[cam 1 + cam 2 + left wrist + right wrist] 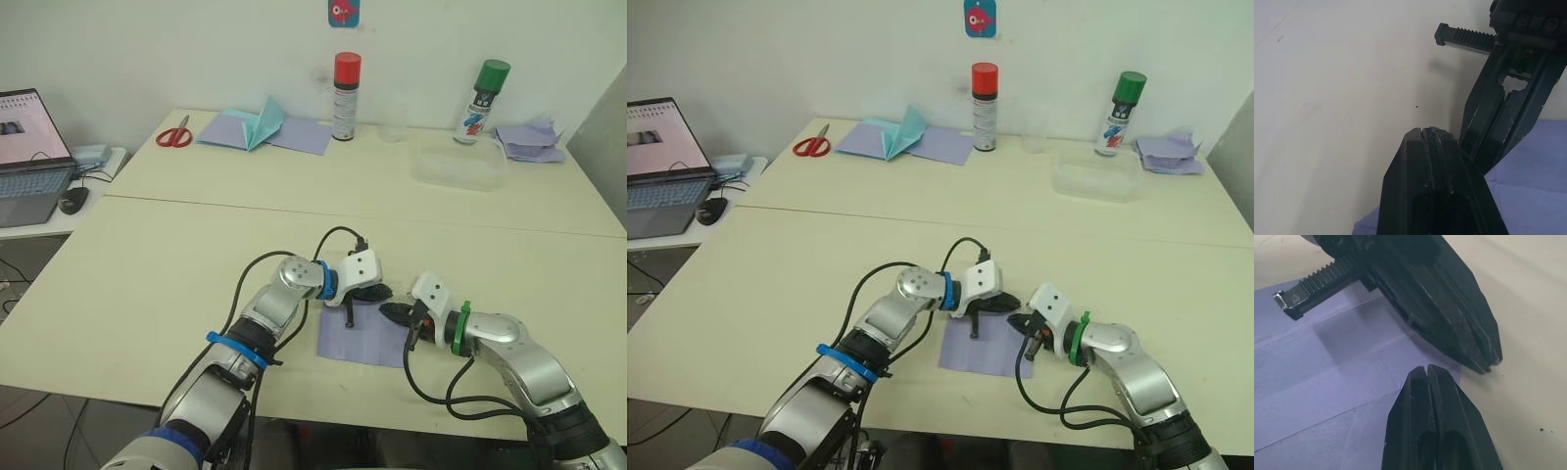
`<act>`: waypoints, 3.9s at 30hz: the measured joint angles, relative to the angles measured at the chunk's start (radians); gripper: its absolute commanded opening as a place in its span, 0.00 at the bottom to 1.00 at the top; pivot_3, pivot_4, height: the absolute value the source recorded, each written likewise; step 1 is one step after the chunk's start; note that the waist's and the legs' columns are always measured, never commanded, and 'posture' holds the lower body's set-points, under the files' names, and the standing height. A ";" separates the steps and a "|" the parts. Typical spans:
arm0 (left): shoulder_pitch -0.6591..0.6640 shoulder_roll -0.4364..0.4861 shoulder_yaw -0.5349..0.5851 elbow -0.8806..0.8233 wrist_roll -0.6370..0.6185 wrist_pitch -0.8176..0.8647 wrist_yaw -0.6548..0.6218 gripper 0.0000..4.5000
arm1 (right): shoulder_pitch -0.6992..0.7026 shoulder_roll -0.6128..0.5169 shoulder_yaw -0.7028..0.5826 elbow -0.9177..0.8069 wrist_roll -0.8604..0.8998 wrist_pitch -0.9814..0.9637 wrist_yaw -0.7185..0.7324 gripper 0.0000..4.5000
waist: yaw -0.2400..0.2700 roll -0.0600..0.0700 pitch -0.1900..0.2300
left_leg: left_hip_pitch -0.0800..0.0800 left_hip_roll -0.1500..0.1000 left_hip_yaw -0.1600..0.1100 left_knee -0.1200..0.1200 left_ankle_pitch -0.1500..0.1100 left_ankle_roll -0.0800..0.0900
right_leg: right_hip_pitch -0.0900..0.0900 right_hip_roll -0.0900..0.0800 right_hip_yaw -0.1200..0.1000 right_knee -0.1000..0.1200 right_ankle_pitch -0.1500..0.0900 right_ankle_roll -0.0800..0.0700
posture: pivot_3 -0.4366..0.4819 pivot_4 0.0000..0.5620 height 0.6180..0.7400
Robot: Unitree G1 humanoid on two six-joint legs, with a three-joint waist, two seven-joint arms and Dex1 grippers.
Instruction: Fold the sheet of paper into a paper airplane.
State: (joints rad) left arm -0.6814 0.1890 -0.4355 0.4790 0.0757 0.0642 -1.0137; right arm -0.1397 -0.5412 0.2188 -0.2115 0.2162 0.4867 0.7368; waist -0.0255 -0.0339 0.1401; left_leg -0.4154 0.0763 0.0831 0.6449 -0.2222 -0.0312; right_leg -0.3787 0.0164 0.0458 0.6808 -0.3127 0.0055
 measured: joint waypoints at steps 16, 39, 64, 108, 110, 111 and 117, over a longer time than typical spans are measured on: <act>-0.044 0.098 0.015 0.061 0.083 -0.002 0.211 0.00 | -0.001 0.009 0.010 -0.001 -0.002 0.008 -0.020 0.01 | -0.008 0.000 0.000 | 0.008 0.003 0.001 -0.001 0.000 0.000 | 0.006 0.000 0.000 0.000 0.000 0.000 | 0.48 0.27 1.00; 0.388 0.118 0.426 -0.588 -0.467 0.678 0.318 0.73 | -0.059 0.036 0.033 0.064 -0.020 -0.019 0.007 0.00 | -0.007 -0.005 0.003 | 0.013 0.004 0.002 -0.004 0.000 -0.001 | 0.008 -0.003 0.003 0.000 -0.001 0.000 | 0.48 0.27 1.00; 0.359 0.179 0.331 -0.547 -0.455 0.649 0.303 0.01 | -0.074 0.088 0.039 0.059 -0.037 0.007 -0.009 0.00 | -0.011 -0.005 0.003 | 0.013 0.004 0.003 -0.010 0.000 -0.001 | 0.005 -0.003 0.006 0.000 -0.002 -0.002 | 0.48 0.27 1.00; 0.281 0.300 0.048 -0.474 -0.143 0.255 0.060 0.01 | -0.229 0.234 0.037 0.241 -0.024 0.028 -0.020 0.00 | -0.005 -0.003 0.006 | 0.013 0.002 0.005 -0.016 0.001 -0.002 | 0.004 -0.004 0.006 -0.001 -0.005 -0.006 | 0.48 0.27 1.00; 0.281 0.298 0.048 -0.469 -0.142 0.252 0.060 0.01 | -0.247 0.235 0.050 0.260 -0.041 0.019 -0.018 0.00 | -0.006 -0.003 0.006 | 0.014 0.002 0.005 -0.016 0.001 -0.002 | 0.004 -0.004 0.006 -0.001 -0.005 -0.006 | 0.48 0.27 1.00; 0.281 0.298 0.048 -0.468 -0.142 0.251 0.060 0.01 | -0.253 0.235 0.056 0.268 -0.047 0.015 -0.017 0.00 | -0.006 -0.003 0.006 | 0.014 0.002 0.005 -0.016 0.001 -0.002 | 0.005 -0.004 0.006 -0.001 -0.005 -0.006 | 0.48 0.27 1.00; 0.290 0.305 0.053 -0.476 -0.145 0.235 0.057 0.01 | -0.267 0.237 0.072 0.297 -0.060 -0.022 -0.016 0.00 | -0.006 -0.003 0.006 | 0.015 0.003 0.005 -0.016 0.001 -0.002 | 0.005 -0.004 0.006 -0.001 -0.005 -0.006 | 0.48 0.27 1.00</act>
State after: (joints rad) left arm -0.3911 0.4936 -0.3830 0.0033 -0.0694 0.2997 -0.9567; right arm -0.4067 -0.3038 0.2910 0.0855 0.1564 0.4642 0.7208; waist -0.0316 -0.0369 0.1456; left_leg -0.4009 0.0794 0.0884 0.6293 -0.2214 -0.0335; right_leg -0.3740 0.0124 0.0519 0.6796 -0.3174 -0.0007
